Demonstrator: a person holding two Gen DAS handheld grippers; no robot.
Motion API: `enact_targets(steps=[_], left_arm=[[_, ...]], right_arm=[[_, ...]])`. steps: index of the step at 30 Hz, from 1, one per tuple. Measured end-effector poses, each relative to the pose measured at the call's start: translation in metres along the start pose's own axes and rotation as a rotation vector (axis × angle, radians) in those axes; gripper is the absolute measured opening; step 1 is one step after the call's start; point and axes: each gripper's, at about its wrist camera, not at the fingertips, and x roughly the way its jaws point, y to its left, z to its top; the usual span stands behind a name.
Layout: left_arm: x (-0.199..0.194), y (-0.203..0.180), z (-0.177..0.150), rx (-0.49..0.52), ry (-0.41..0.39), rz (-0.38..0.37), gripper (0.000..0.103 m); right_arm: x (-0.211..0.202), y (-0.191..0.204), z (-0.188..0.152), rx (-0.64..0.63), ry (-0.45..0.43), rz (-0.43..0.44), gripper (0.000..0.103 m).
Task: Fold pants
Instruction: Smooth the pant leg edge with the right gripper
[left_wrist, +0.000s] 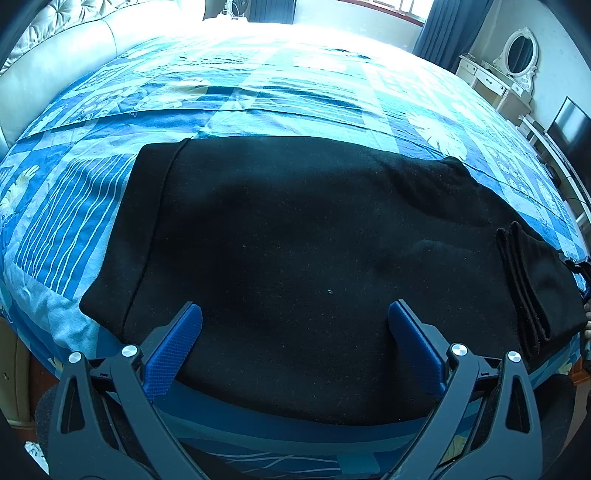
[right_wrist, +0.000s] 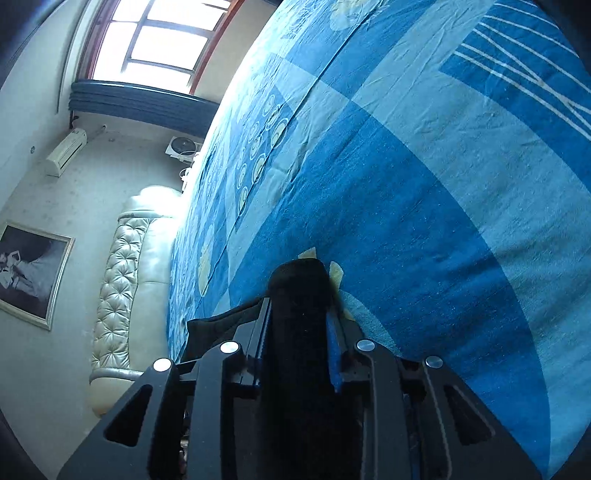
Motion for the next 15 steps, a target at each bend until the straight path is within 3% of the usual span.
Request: enact_targets(steps=[3,7,15], left_arm=[[0.001,0.0,0.0,0.002,-0.001,0.0,0.101],[0.001,0.001,0.001,-0.001,0.003,-0.007,0.101],[0.002,0.001,0.0,0.0,0.002,-0.006,0.101]], right_arm=[[-0.003,0.002,-0.001,-0.001,-0.01,0.003,0.026],[-0.014,-0.006,-0.006,0.049,-0.009,0.079,0.033],[-0.042,-0.015,-0.044,0.037,0.052,0.129,0.039]])
